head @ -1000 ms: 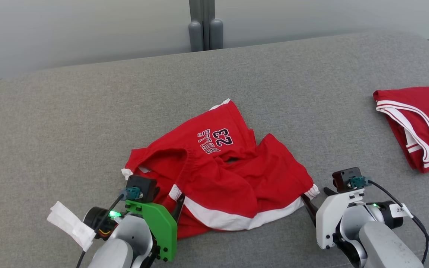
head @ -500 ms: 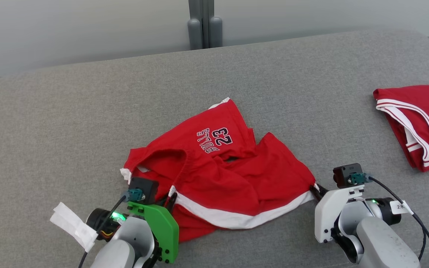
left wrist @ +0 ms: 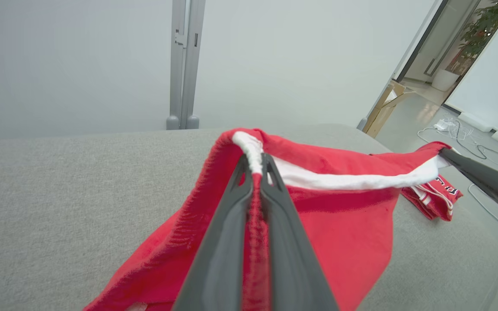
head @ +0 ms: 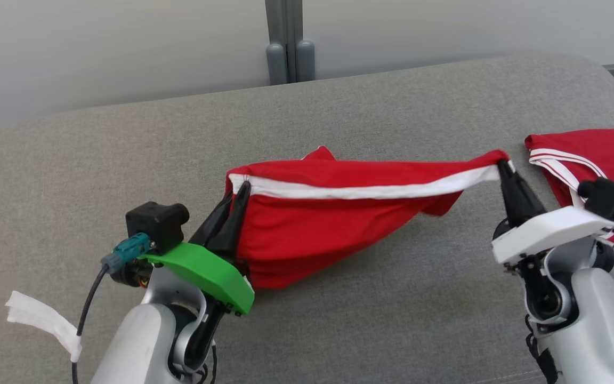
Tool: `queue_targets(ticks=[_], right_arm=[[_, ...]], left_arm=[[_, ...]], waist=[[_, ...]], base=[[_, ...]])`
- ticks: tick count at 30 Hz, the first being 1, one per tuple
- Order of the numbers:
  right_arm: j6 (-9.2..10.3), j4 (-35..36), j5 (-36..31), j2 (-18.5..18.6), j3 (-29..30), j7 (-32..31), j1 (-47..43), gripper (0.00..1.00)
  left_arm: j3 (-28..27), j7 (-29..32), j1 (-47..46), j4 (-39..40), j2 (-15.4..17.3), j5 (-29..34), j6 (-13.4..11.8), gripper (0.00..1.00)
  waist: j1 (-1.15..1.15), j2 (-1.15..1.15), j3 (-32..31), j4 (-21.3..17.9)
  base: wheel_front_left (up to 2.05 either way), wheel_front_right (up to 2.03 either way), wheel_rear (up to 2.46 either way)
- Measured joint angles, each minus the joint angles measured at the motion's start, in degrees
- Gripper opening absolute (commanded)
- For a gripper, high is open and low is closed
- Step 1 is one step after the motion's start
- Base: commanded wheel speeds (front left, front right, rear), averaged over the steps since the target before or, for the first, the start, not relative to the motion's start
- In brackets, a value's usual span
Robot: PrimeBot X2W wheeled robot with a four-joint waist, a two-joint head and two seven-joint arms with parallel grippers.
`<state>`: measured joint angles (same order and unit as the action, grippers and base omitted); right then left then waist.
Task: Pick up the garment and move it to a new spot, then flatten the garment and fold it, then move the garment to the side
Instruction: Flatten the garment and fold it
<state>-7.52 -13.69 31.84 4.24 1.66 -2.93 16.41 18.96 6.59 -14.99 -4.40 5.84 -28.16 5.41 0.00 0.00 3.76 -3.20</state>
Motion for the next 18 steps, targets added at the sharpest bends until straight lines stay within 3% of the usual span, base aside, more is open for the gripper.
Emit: queue_targets(ticks=[5,12,14,18], right_arm=[[0.01,12.0,7.5,-0.9,3.3,-0.8,0.1,0.0],[0.03,22.8,9.1,-1.2,3.3,-3.4,4.3,0.0],[0.03,23.3,8.3,-1.3,2.8,-3.8,7.5,0.0],[0.04,14.9,7.7,-0.9,2.2,-4.0,17.4,0.0]], left_arm=[[-0.3,-1.1,-3.0,4.4,-0.1,-1.2,0.6,0.0],[-0.1,0.4,-9.0,7.0,-0.6,-5.9,1.2,0.0],[0.0,1.2,-11.4,7.0,-0.4,-6.9,1.4,0.0],[0.0,2.1,-18.9,2.3,0.4,-7.4,1.7,0.0]], waist=[[0.0,0.0,-0.2,-0.7],[0.0,0.0,0.9,-1.5],[0.0,0.0,1.7,-1.9],[0.0,0.0,4.5,-3.0]], base=[[0.0,0.0,0.0],[0.0,0.0,0.0],[0.0,0.0,0.0],[0.0,0.0,0.0]])
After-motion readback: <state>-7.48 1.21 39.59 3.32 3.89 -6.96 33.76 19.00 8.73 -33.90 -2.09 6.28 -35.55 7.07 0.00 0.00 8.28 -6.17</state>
